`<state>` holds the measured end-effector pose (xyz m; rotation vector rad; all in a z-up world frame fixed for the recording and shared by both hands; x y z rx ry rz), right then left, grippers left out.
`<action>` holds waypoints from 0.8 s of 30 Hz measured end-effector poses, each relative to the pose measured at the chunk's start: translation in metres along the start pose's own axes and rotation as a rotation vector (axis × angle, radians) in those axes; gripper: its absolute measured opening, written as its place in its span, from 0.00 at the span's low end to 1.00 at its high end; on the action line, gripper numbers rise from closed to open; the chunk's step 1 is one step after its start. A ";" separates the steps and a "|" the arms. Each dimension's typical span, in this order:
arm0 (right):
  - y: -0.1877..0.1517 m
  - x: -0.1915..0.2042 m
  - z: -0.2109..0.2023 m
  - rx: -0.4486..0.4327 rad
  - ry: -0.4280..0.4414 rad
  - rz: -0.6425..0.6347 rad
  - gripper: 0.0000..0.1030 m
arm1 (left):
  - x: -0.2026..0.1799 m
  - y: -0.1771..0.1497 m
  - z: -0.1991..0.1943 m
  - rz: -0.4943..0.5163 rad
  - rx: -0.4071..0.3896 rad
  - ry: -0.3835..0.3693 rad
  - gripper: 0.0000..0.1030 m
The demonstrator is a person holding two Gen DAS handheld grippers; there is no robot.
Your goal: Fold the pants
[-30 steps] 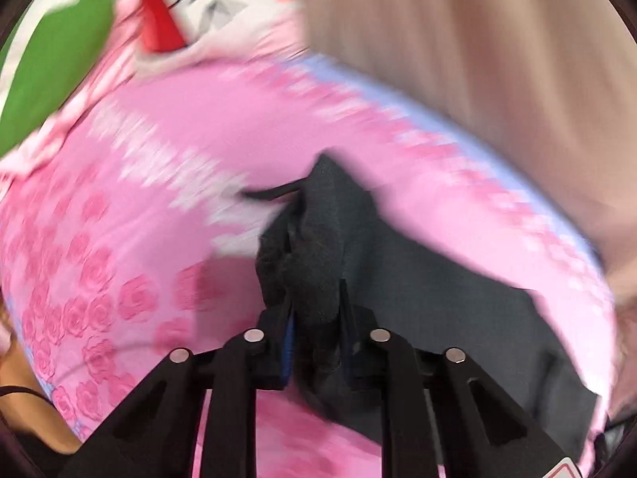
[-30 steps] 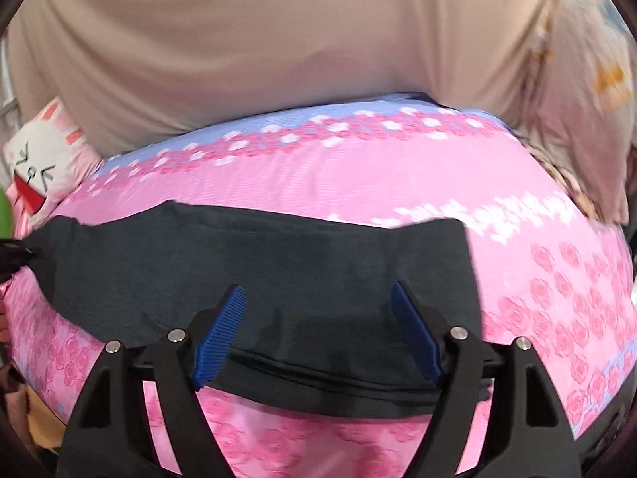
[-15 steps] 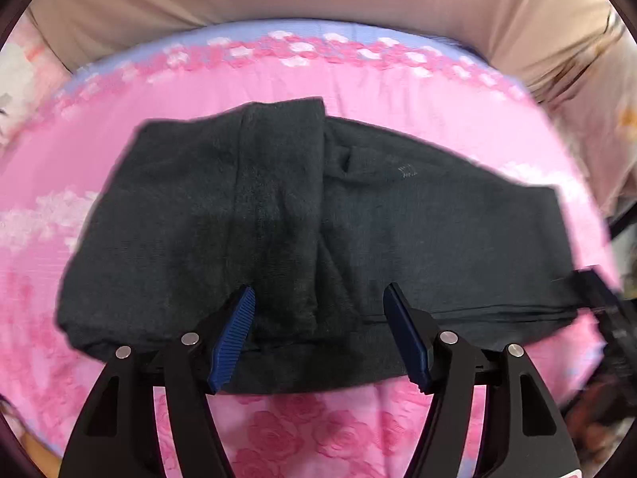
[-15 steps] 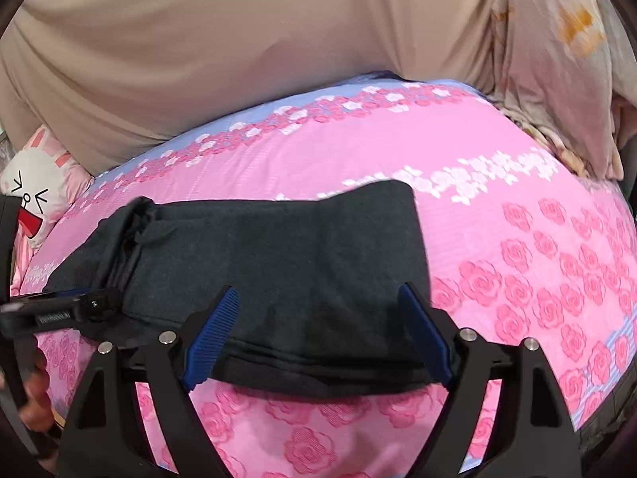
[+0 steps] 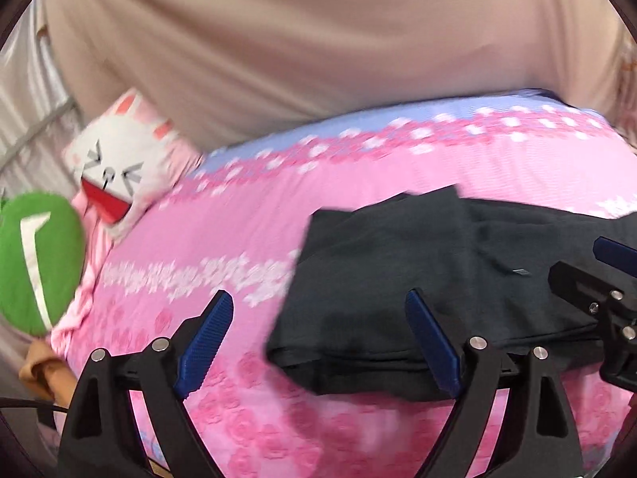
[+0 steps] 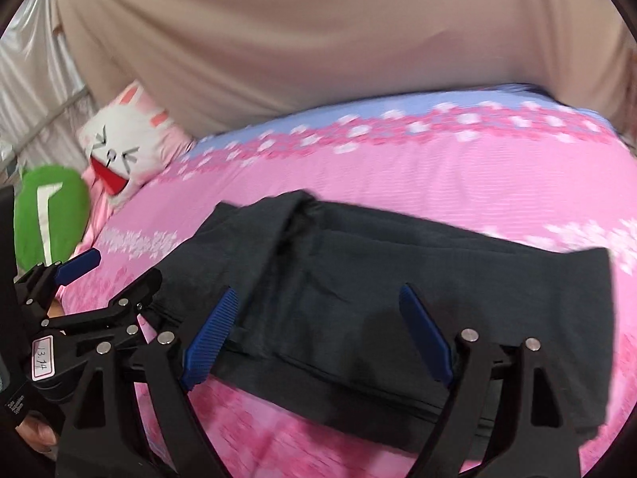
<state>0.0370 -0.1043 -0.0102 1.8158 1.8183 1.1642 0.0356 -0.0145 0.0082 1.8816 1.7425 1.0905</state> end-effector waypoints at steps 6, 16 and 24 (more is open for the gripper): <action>0.001 0.026 0.039 0.060 0.005 -0.028 0.79 | 0.055 -0.031 0.028 -0.072 0.080 0.036 0.83; -0.009 0.035 0.082 0.136 0.028 0.056 0.78 | 0.119 -0.056 0.038 -0.253 0.075 -0.123 0.84; 0.014 0.049 0.079 0.118 0.227 0.143 0.16 | 0.147 -0.062 0.043 -0.367 0.139 -0.124 0.84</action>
Point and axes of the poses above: each gripper's, at about its wrist camera, not at the fingertips, and z roughly the way its jaws point, x to its left, y to its top, the point moved 4 cm from there along z, roughly the way its jaws point, and after that the axes turned 2 degrees about -x, right-handed, at the moved point
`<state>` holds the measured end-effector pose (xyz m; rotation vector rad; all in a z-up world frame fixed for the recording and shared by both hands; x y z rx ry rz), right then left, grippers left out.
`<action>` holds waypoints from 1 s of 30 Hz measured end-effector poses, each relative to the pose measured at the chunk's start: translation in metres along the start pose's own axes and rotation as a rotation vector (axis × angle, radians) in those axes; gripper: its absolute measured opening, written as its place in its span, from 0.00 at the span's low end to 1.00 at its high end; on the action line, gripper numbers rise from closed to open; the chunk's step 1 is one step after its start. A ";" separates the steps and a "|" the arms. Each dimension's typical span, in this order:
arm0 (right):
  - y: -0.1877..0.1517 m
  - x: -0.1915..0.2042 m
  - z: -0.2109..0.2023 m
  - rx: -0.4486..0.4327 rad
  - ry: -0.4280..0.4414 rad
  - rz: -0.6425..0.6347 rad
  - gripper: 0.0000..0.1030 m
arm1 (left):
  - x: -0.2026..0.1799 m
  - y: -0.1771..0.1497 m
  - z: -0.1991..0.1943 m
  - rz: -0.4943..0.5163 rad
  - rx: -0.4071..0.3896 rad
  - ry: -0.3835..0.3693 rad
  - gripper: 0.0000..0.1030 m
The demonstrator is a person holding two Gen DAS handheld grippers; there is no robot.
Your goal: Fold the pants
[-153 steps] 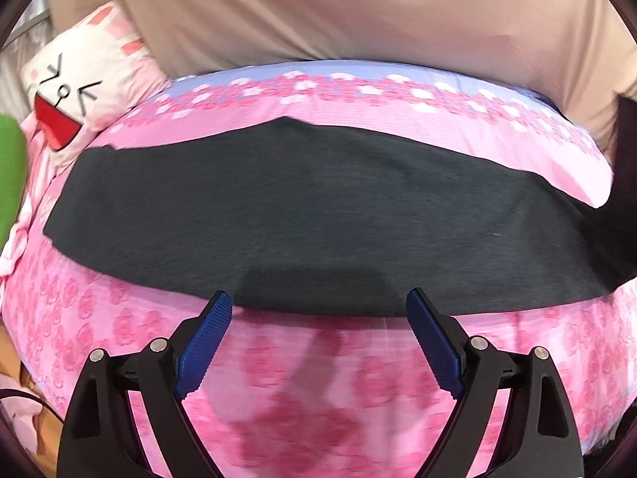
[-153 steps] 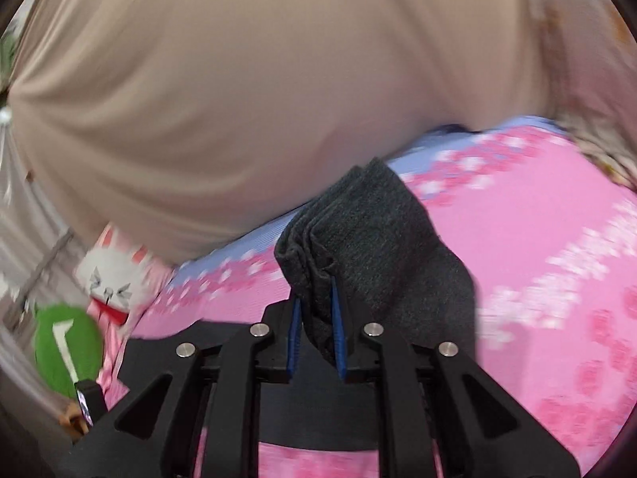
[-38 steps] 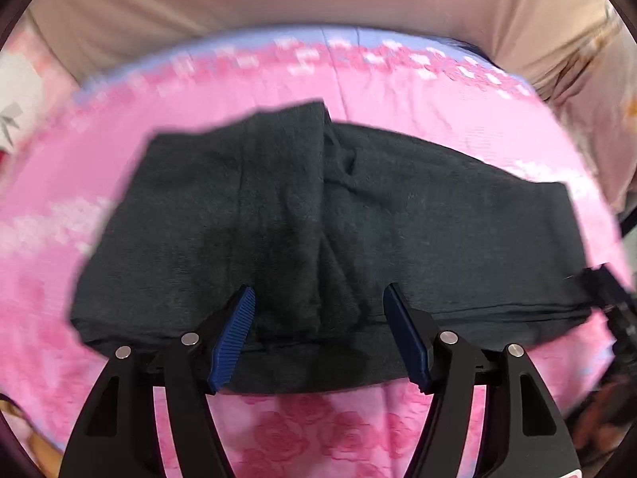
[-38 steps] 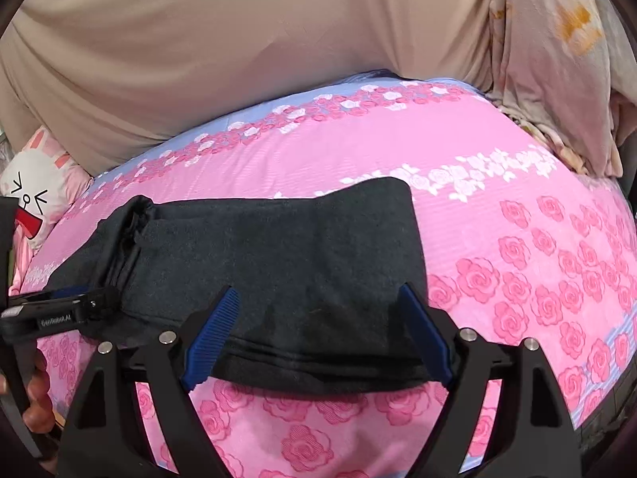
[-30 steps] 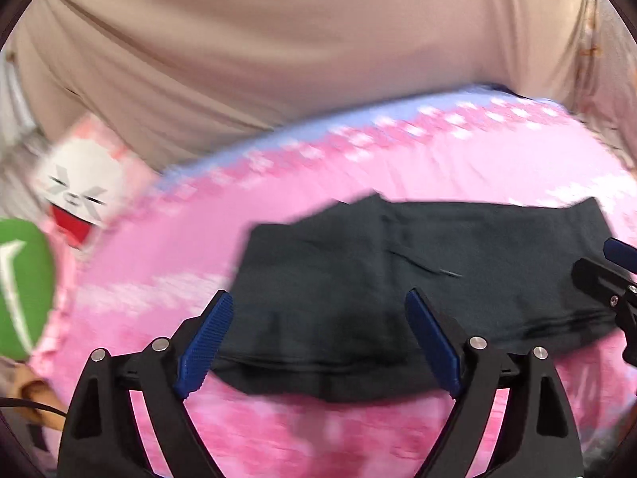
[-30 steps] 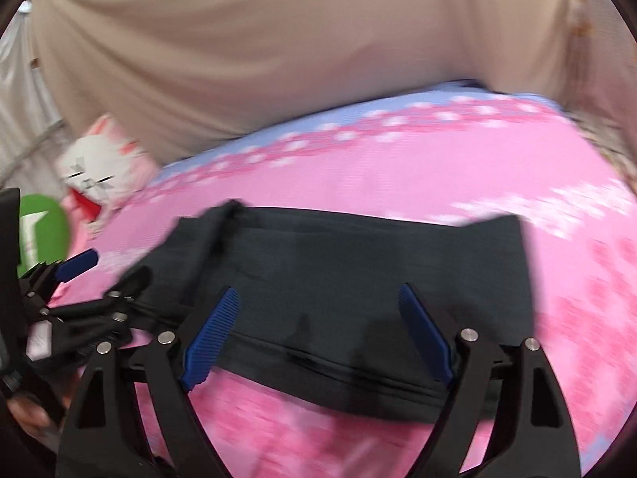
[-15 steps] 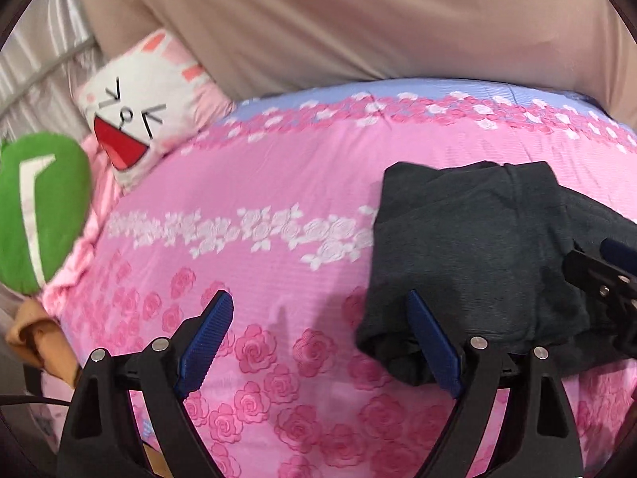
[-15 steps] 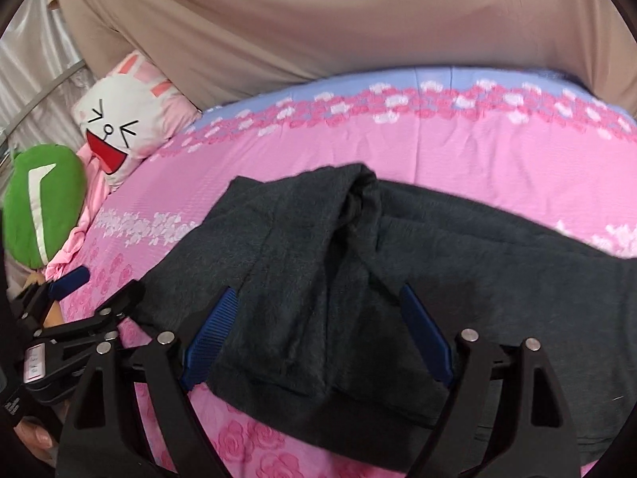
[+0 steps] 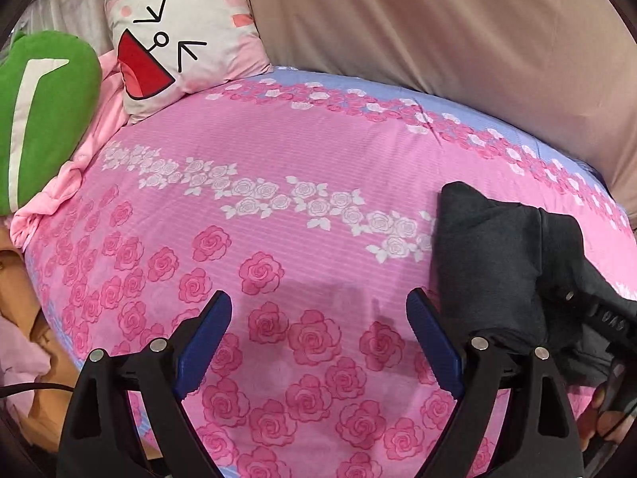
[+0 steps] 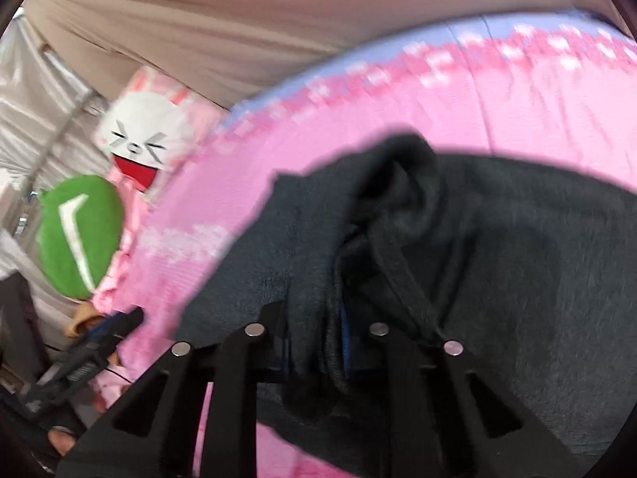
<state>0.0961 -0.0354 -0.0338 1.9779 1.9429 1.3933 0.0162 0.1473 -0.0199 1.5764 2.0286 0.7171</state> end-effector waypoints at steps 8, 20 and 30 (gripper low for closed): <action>0.034 -0.047 -0.173 -0.285 -0.203 -0.120 0.17 | -0.046 0.002 -0.028 0.005 0.027 -0.223 0.84; -0.036 -0.205 -0.232 -0.283 -0.478 0.145 0.48 | -0.175 -0.028 0.003 0.163 0.195 -0.350 0.84; -0.059 -0.246 -0.222 -0.210 -0.385 0.230 0.78 | -0.207 -0.038 0.047 0.102 0.284 -0.419 0.85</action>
Point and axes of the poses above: each gripper's, at about its wrist camera, not at the fingertips, and z roughly the way its jaws point, x to its left, y to its top, the point moved 4 cm from there along z, roughly the way its jaws point, and after that the axes turned 2 degrees about -x, right-handed, at the moved point
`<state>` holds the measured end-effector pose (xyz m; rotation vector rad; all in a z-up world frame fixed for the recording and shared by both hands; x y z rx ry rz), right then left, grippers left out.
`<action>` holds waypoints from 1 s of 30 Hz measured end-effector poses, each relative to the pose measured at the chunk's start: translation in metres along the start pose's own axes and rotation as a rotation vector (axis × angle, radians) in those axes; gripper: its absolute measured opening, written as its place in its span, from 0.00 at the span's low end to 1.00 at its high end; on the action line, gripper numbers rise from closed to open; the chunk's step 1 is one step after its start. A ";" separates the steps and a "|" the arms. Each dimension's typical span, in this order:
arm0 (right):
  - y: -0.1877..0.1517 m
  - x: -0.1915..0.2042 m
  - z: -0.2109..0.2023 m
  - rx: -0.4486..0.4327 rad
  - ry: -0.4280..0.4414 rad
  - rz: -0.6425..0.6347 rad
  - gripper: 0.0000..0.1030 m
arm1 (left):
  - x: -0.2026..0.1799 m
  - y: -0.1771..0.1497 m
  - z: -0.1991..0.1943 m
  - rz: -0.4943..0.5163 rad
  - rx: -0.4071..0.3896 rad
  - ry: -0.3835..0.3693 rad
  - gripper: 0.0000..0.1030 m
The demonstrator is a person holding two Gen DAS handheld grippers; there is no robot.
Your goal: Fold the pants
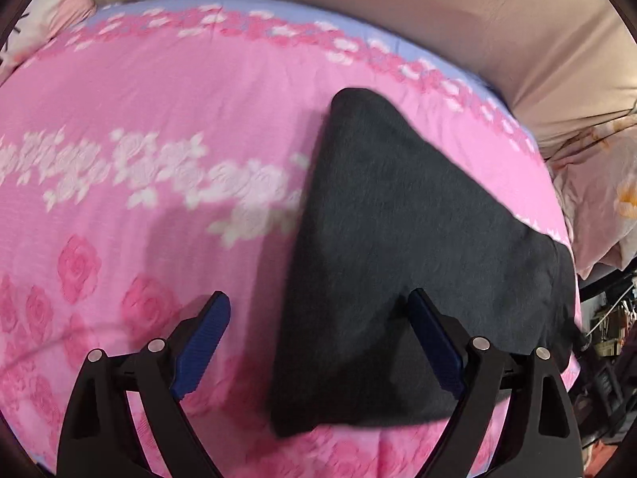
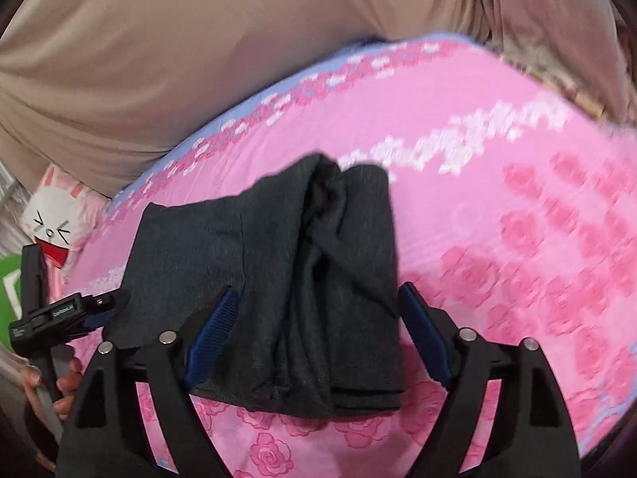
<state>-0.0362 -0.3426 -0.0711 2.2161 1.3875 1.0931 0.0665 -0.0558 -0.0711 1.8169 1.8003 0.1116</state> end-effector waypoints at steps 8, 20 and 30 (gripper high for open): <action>0.009 0.043 -0.004 -0.043 0.033 -0.040 0.31 | 0.000 0.024 -0.016 0.011 -0.074 -0.118 0.05; -0.015 0.092 -0.019 -0.022 0.012 -0.132 0.48 | 0.074 -0.024 -0.069 0.063 -0.081 0.268 0.17; -0.029 0.119 0.038 0.097 0.055 -0.216 0.21 | 0.036 -0.026 -0.081 0.142 -0.222 0.347 0.70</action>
Point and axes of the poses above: each gripper's, at about its wrist camera, not at the fingertips, and z roughly the way its jaws point, x to its left, y to its top, the point moved 4 cm from there along z, roughly the way its jaws point, and after that the axes turned 2 degrees about -x, right-handed, at the moved point
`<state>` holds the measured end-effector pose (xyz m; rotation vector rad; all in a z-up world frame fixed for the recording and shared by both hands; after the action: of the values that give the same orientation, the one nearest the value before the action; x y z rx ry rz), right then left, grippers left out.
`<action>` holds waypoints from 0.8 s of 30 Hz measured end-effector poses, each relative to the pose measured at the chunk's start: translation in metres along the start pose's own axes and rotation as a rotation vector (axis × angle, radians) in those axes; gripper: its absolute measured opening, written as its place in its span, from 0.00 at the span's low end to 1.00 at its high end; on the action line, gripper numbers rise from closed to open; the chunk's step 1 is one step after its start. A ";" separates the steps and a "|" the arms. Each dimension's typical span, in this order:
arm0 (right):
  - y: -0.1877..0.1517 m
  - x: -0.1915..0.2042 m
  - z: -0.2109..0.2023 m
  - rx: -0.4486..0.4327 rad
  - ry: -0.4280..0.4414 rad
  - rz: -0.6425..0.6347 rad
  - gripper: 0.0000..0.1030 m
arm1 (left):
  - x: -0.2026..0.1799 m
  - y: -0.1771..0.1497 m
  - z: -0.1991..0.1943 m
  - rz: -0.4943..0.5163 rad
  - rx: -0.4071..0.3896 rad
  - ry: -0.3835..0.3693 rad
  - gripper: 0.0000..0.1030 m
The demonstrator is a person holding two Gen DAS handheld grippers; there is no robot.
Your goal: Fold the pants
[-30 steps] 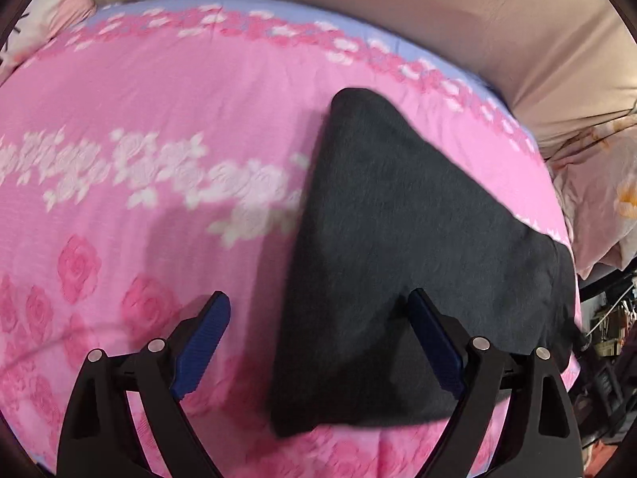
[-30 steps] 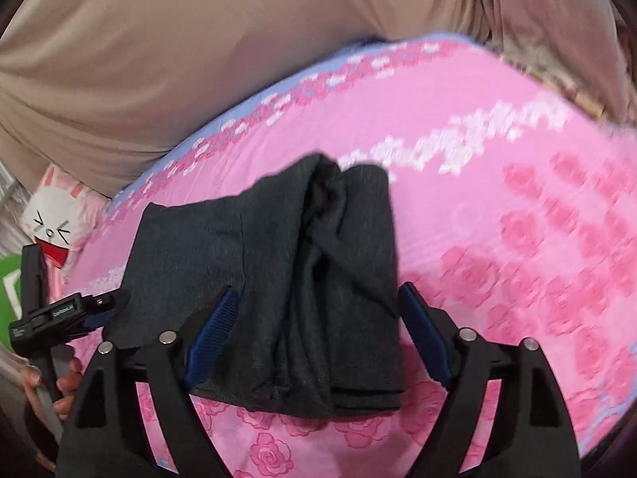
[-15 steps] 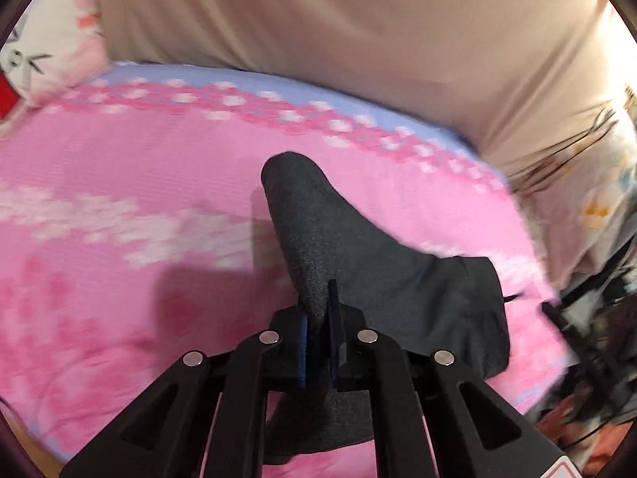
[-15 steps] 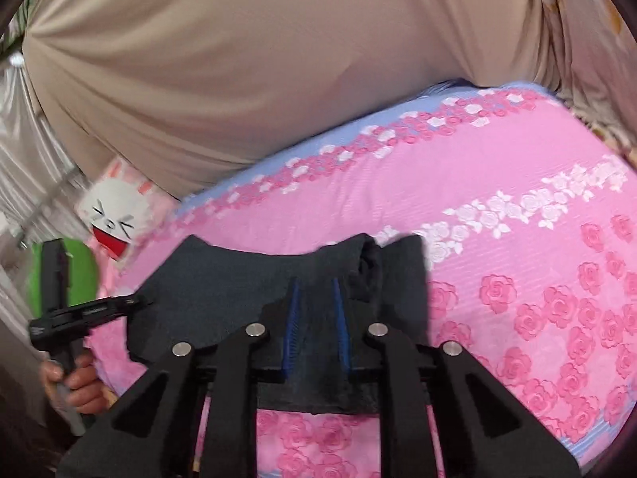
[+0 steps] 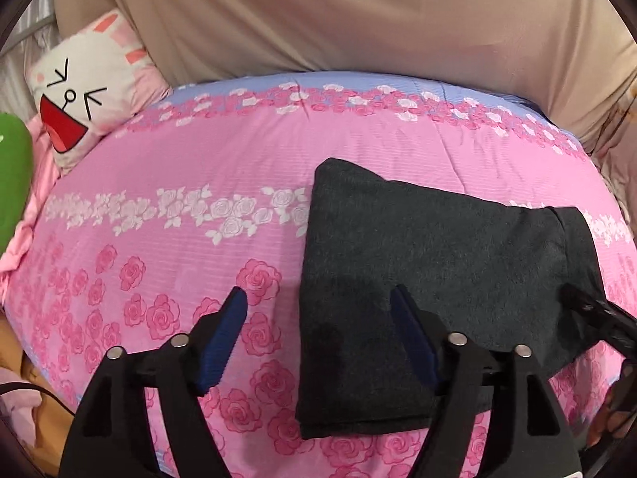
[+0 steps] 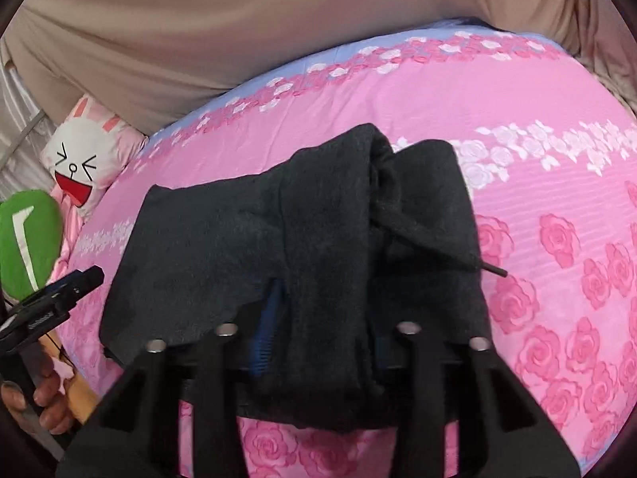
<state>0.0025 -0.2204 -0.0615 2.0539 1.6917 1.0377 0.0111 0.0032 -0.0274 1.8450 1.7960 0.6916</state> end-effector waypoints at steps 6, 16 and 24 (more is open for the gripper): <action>0.046 0.024 -0.073 -0.190 -0.043 -0.145 0.16 | 0.002 0.006 -0.006 -0.029 -0.023 0.008 0.71; 0.011 -0.057 -0.055 -0.114 -0.093 0.071 0.78 | 0.007 -0.016 0.051 -0.217 0.191 -0.208 0.76; -0.007 -0.070 -0.024 0.000 0.099 0.242 0.38 | -0.012 -0.011 0.055 -0.165 0.130 -0.248 0.15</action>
<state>-0.0224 -0.2895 -0.0731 2.2847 1.5120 1.2316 0.0386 -0.0073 -0.0768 1.7505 1.8359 0.2773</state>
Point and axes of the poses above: each gripper's, at about its wrist camera, not at the fingertips, and z roughly the way its jaws point, x to its left, y to its top, the point moved 4 cm from there along z, roughly the way its jaws point, and after that the axes turned 2 degrees about -x, right-handed, at the moved point
